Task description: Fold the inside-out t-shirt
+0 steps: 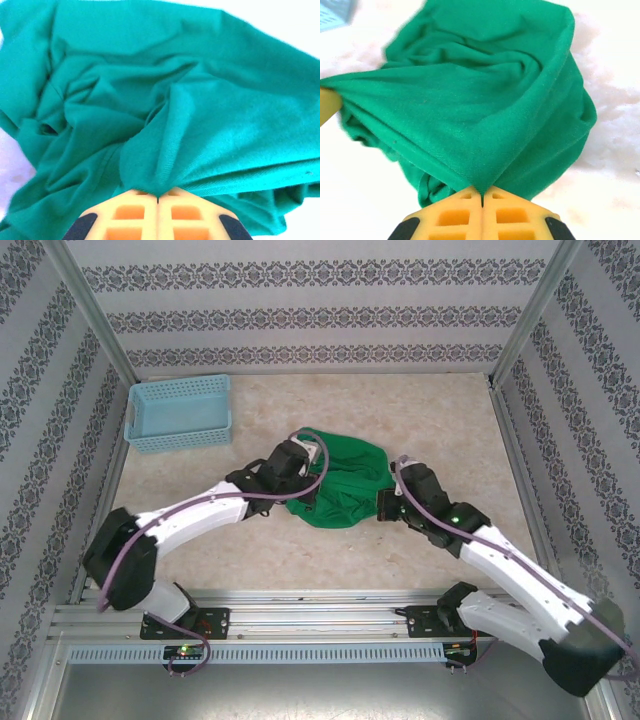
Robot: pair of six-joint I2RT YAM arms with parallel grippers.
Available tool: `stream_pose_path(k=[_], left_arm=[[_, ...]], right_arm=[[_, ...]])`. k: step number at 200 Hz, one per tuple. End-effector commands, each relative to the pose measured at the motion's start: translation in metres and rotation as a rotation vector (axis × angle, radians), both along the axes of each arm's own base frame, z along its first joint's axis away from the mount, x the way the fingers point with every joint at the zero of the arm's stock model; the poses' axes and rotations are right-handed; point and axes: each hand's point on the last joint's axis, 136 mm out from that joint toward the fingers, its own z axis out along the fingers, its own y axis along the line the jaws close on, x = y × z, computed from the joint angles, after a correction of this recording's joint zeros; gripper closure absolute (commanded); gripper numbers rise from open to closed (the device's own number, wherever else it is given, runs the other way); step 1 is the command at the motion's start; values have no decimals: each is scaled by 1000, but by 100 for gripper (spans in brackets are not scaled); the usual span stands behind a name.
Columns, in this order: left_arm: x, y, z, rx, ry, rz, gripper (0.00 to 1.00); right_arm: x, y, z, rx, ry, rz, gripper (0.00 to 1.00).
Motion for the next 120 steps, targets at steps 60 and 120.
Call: stream_pose_path(k=[60,120], left_arm=[[10,44,19,161,-90,92,100],[40,27,-43,339,84,105,100]], right_arm=[[25,-8,3,183,69,-43,100],[97,-49,-73,-78,262,-219,82]])
